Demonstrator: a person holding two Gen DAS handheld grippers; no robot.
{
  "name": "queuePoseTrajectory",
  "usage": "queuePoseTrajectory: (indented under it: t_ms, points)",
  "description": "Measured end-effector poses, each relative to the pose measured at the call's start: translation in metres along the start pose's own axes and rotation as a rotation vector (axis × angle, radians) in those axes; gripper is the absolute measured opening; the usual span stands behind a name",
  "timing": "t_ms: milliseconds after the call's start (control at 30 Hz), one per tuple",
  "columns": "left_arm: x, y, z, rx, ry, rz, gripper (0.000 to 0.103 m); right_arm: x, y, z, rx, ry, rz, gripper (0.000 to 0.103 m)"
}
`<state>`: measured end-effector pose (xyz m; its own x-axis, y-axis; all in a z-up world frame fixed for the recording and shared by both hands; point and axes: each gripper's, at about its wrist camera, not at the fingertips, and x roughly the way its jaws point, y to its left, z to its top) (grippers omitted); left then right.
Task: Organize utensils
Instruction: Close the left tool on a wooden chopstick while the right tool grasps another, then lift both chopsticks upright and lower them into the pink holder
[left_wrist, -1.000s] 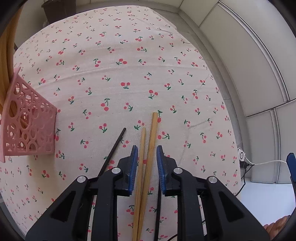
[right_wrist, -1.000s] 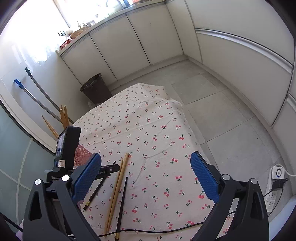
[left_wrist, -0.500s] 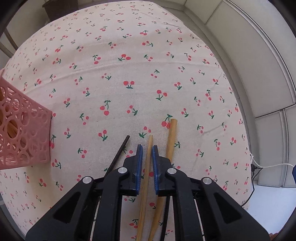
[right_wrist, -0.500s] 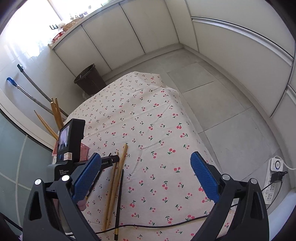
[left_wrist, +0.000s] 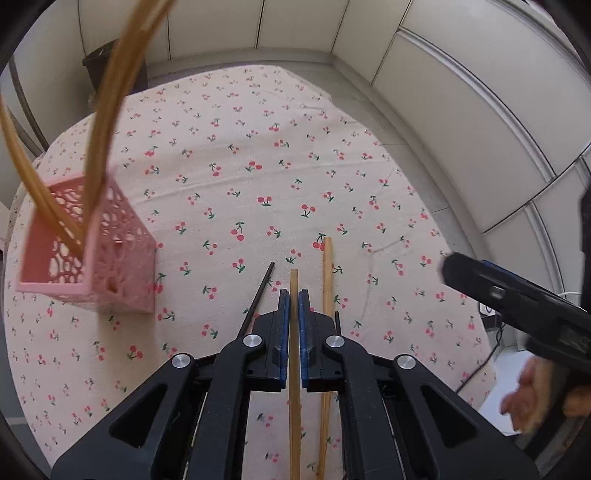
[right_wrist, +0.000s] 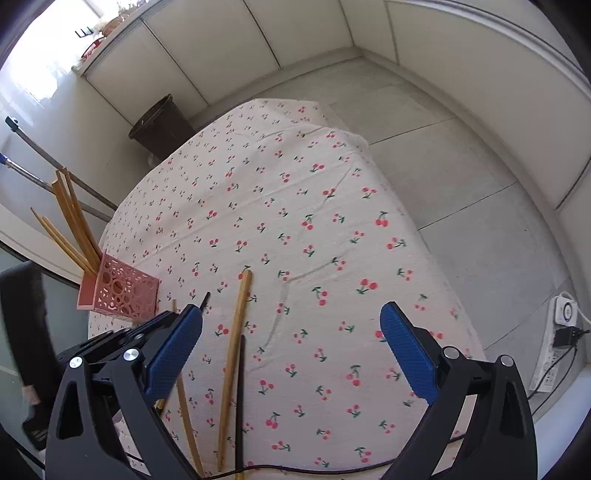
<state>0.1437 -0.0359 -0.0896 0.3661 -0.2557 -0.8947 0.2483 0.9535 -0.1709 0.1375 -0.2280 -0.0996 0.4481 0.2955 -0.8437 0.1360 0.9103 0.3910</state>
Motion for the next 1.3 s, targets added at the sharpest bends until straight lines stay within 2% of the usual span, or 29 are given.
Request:
queuePoseTrajectory:
  t_ms: [33, 100, 200, 333, 400, 533, 600, 667, 833, 1100, 1300]
  points:
    - [-0.013, 0.001, -0.002, 0.011, -0.021, 0.007, 0.004, 0.007, 0.006, 0.002, -0.018, 0.011, -0.004, 0.087]
    - [-0.041, 0.009, -0.009, 0.021, -0.06, 0.016, 0.004, 0.022, 0.019, 0.003, -0.062, 0.038, -0.029, 0.075]
    - [-0.075, 0.026, -0.017, -0.005, -0.117, 0.021, 0.004, 0.046, 0.032, 0.002, -0.075, 0.094, -0.045, 0.065]
    - [-0.102, 0.043, -0.029, -0.035, -0.163, 0.031, 0.004, 0.073, 0.045, 0.001, -0.078, 0.129, -0.086, 0.055]
    - [-0.114, 0.051, -0.034, -0.046, -0.182, 0.032, 0.004, 0.085, 0.049, -0.001, -0.066, 0.154, -0.102, 0.044]
    - [-0.127, 0.057, -0.037, -0.059, -0.214, 0.028, 0.004, 0.091, 0.06, -0.004, -0.083, 0.13, -0.114, 0.037]
    - [-0.13, 0.057, -0.036, -0.06, -0.221, 0.028, 0.004, 0.093, 0.063, -0.005, -0.098, 0.107, -0.141, 0.019]
    - [-0.133, 0.055, -0.038, -0.061, -0.223, 0.025, 0.004, 0.093, 0.063, -0.006, -0.104, 0.083, -0.155, 0.01]
    - [-0.132, 0.062, -0.037, -0.08, -0.228, 0.017, 0.004, 0.078, 0.065, -0.006, -0.102, 0.028, -0.093, 0.008]
    - [-0.146, 0.061, -0.036, -0.083, -0.285, 0.005, 0.004, 0.008, 0.083, -0.012, -0.154, -0.133, 0.005, 0.008]
    - [-0.157, 0.058, -0.037, -0.081, -0.32, 0.003, 0.004, -0.042, 0.094, -0.026, -0.219, -0.214, 0.058, 0.008]
